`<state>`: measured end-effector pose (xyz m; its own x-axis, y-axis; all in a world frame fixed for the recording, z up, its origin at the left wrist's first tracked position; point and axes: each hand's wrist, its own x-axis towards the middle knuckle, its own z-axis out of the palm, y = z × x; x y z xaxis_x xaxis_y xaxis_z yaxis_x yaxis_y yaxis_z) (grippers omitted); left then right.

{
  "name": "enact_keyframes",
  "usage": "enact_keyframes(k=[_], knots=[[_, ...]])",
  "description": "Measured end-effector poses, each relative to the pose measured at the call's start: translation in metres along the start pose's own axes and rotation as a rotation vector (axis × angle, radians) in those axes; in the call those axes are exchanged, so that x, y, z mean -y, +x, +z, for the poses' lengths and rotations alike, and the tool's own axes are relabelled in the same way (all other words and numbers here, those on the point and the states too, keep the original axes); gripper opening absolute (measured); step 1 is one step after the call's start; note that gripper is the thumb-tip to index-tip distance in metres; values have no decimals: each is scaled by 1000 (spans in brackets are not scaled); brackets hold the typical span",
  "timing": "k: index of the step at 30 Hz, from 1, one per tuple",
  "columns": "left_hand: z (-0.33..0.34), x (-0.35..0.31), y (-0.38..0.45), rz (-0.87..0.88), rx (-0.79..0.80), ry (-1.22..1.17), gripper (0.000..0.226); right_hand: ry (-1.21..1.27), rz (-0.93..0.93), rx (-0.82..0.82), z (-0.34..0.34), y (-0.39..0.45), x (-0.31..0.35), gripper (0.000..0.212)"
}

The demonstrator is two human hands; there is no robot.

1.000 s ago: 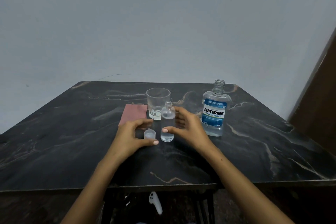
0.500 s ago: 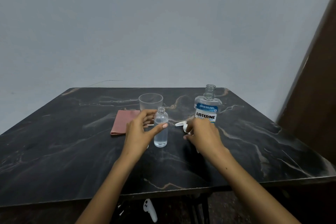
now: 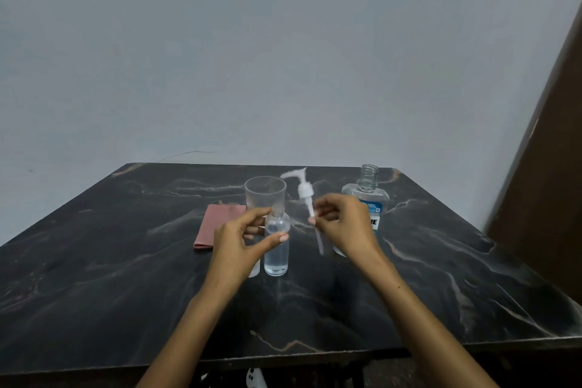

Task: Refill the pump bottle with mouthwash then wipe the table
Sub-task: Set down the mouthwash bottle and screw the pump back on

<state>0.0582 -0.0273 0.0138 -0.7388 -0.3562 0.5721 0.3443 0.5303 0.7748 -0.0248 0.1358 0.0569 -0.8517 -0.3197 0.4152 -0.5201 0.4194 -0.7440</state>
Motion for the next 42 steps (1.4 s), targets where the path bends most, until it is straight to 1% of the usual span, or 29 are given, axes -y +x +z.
enact_keyframes(k=[4, 7, 9, 12, 15, 20, 25, 30, 32, 35, 39, 42], knots=[[0, 1, 1, 8, 1, -3, 46, 307, -81, -56, -11, 13, 26, 16], [-1, 1, 1, 16, 7, -6, 45, 451, -132, -45, -12, 19, 43, 14], [0, 3, 2, 8, 15, -13, 45, 502, -157, -27, -9, 21, 50, 15], [0, 4, 2, 8, 24, -12, 45, 483, -171, -6, -2, 23, 54, 13], [0, 3, 4, 5, 28, -13, 45, 398, -171, 21, 5, 21, 52, 14], [0, 4, 4, 0, 22, -29, 43, 303, -148, 105, 11, 16, 44, 14], [0, 5, 3, 0, 17, -30, 42, 280, -139, 121, 12, 9, 36, 14], [0, 4, 3, 12, 11, -27, 42, 301, -110, 202, 7, 7, 34, 10], [0, 3, 3, 14, 5, -24, 43, 319, -99, 196, 4, 7, 33, 15], [0, 2, 2, 17, -3, -24, 45, 324, -83, 168, 3, 7, 34, 28], [0, 1, 2, 39, -3, -26, 45, 339, -132, 208, 2, 7, 38, 43], [0, 1, 2, 51, 5, -30, 43, 401, -88, 214, 6, 6, 40, 44]])
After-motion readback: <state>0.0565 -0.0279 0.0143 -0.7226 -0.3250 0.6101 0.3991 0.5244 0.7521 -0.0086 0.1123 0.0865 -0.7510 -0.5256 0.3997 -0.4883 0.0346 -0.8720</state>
